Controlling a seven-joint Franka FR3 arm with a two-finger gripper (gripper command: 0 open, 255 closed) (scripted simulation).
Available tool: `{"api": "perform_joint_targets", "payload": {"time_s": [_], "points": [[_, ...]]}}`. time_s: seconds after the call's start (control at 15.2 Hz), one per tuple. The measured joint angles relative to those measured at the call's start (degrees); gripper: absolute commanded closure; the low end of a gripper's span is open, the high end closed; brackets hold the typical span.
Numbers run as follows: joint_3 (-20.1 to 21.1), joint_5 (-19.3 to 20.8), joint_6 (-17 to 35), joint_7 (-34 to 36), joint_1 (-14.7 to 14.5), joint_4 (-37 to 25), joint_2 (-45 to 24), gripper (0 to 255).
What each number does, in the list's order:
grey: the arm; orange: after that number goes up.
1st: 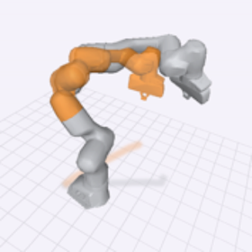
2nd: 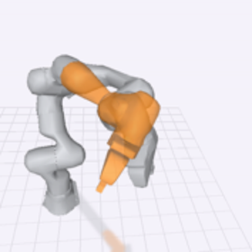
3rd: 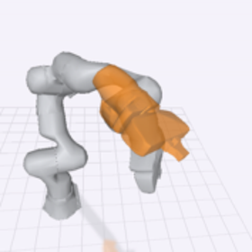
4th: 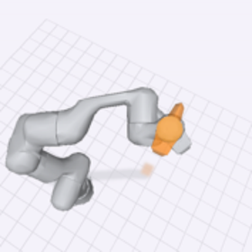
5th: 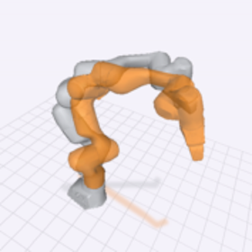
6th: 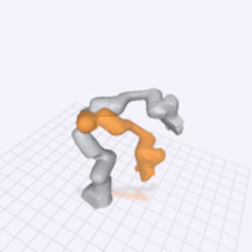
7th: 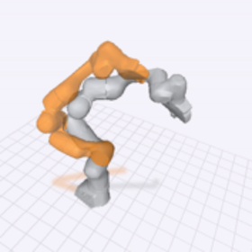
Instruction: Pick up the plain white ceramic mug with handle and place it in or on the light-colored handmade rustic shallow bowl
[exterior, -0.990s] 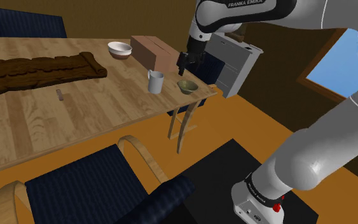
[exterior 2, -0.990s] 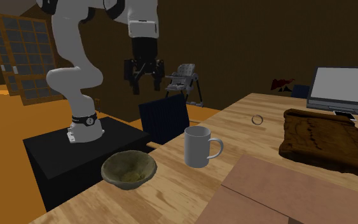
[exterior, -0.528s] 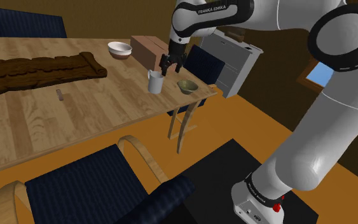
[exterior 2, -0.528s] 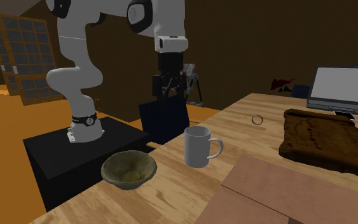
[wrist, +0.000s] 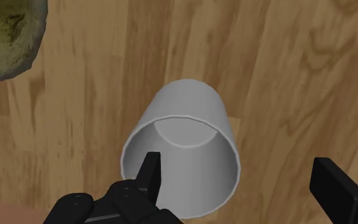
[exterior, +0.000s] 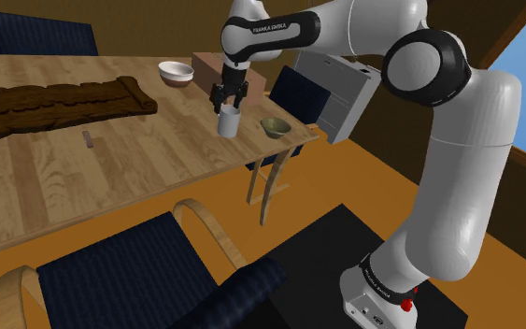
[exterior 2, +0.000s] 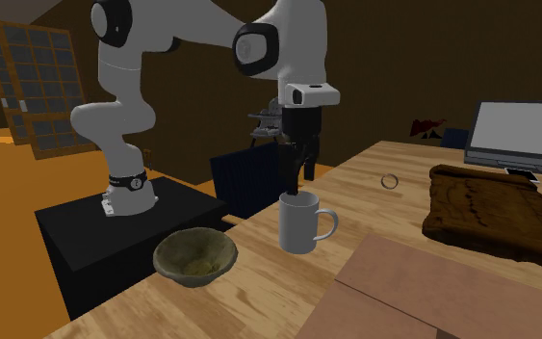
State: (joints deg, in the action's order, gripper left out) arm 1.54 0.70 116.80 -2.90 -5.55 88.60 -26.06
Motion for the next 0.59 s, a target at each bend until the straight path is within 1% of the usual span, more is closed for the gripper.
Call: {"api": "perform_joint_targets", "payload": {"time_s": [0.2,0.59], "points": [[0.1,0.0,0.8,0.0,-0.2,-1.3,-2.1,0],[0.1,0.1,3.8,0.0,-0.2,-0.1,-3.8,0]]}}
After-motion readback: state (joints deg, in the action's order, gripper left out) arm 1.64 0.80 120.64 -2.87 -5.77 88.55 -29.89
